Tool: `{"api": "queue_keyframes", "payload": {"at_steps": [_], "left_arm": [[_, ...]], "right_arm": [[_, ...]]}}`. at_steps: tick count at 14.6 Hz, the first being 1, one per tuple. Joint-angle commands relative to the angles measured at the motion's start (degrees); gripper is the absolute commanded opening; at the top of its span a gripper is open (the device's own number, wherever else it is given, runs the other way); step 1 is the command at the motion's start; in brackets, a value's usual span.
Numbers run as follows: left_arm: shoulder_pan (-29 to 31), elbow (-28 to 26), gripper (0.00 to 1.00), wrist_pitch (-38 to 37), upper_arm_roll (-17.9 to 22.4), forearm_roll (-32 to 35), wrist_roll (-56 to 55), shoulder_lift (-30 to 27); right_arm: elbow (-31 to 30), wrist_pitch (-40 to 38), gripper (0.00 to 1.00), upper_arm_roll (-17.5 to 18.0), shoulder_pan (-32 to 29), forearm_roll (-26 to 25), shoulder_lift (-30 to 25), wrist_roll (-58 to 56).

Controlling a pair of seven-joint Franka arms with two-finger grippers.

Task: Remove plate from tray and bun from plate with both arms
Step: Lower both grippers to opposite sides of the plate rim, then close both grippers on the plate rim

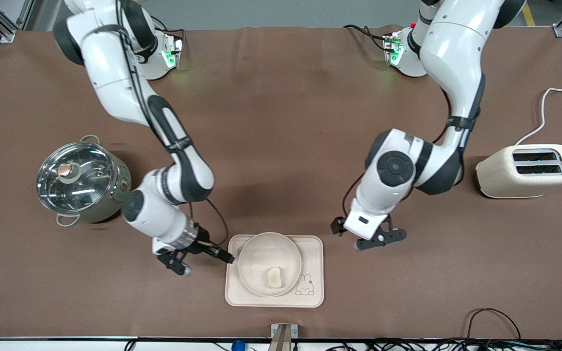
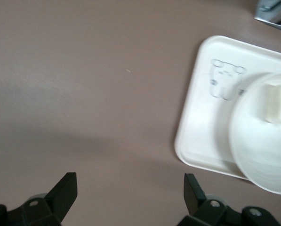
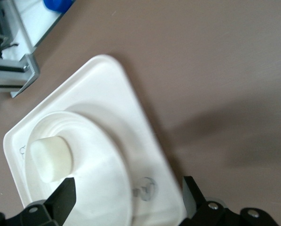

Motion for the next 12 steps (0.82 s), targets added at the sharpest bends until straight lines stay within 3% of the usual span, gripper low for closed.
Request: {"api": "queue_keyframes", "payload": {"at_steps": [1, 4, 6, 7, 9, 12], "left_arm": [[-1.92, 0.6, 1.0, -0.36, 0.21, 1.44, -3.59, -0.59], [-1.83, 0.6, 1.0, -0.27, 0.21, 3.88, -3.23, -0.06], [-1.48, 0.34, 1.0, -0.36, 0.21, 6.1, -3.32, -0.06], [-1.48, 0.33, 1.0, -0.36, 0.21, 6.1, -3.58, 0.03], [-1.48, 0.33, 1.0, -0.27, 0.21, 6.19, -3.59, 0.46], [-1.48, 0.33, 1.0, -0.27, 0.21, 6.19, -3.41, 0.99]], "right_arm": [[9.32, -0.61, 0.99, -0.56, 1.11, 0.96, 6.18, 1.27], [10.04, 1.48, 0.89, -0.64, 2.52, 0.87, 8.12, 0.05], [10.04, 2.99, 0.72, -0.64, 2.52, 0.87, 9.26, -3.2], [10.04, 3.16, 0.44, -0.64, 2.52, 0.78, 9.79, -4.87], [9.95, 3.87, 0.04, -0.56, 2.61, 1.04, 10.06, -3.58], [9.95, 4.31, 0.0, -0.47, 2.61, 1.05, 10.15, -1.9]]}}
